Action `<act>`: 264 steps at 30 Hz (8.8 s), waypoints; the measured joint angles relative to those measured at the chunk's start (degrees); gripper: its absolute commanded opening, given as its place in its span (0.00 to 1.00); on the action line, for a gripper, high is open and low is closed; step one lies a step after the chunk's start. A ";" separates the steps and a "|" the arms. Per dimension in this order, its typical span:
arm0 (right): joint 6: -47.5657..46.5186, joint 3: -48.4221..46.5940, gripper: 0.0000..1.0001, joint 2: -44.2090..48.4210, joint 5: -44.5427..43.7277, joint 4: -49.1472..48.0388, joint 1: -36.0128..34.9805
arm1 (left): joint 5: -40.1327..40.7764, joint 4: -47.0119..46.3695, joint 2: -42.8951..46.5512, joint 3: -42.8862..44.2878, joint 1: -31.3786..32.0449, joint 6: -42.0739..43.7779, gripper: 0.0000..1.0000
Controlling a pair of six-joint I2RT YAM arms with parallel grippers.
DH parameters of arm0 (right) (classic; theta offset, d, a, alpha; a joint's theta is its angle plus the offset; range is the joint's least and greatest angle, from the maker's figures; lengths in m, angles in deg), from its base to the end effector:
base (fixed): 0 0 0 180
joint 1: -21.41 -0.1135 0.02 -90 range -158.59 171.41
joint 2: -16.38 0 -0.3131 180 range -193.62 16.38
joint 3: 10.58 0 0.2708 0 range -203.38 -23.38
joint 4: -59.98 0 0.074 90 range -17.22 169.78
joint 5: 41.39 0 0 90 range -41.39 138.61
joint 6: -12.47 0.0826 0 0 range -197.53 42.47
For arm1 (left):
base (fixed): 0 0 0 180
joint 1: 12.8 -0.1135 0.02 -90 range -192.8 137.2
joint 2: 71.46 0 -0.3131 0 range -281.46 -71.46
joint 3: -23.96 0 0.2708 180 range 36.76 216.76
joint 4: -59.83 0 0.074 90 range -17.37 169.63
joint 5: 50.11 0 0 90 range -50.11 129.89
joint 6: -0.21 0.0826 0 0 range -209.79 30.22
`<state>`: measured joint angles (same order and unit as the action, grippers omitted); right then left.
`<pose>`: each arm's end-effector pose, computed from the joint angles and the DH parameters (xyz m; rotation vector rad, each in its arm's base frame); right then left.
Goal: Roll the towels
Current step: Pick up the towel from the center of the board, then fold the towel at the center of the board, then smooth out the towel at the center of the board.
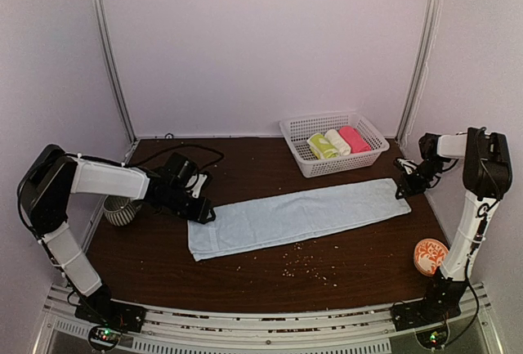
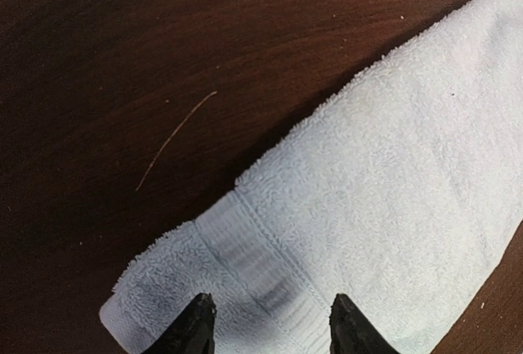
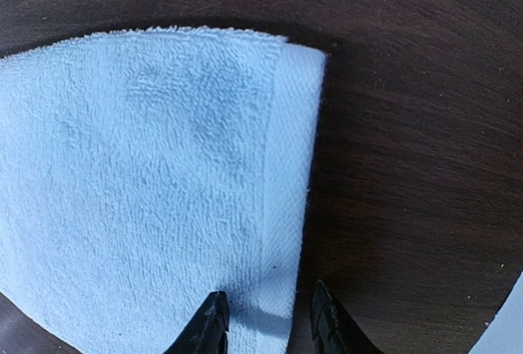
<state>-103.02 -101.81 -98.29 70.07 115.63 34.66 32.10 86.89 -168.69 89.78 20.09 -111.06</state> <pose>0.4232 -0.0686 0.1422 -0.3502 2.7892 0.4134 0.3063 -0.2114 0.1501 0.3210 2.6485 -0.5045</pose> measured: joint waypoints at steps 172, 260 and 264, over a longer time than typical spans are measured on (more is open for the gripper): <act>51.21 -44.65 0.00 -29.05 18.75 -19.76 -66.29 | -4.48 -11.19 13.53 -21.27 0.13 -6.71 0.30; 20.59 -10.21 0.15 -6.19 20.61 1.51 -43.74 | 5.29 -3.96 2.01 -5.88 0.13 -7.15 0.07; 22.27 -7.41 0.30 -2.84 15.96 1.38 -42.64 | 5.33 -3.96 2.01 -5.88 0.13 -7.13 0.14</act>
<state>-80.75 -109.22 -101.13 86.02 117.01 -7.98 37.43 82.94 -166.68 83.90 20.22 -118.19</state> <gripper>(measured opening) 0.190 0.078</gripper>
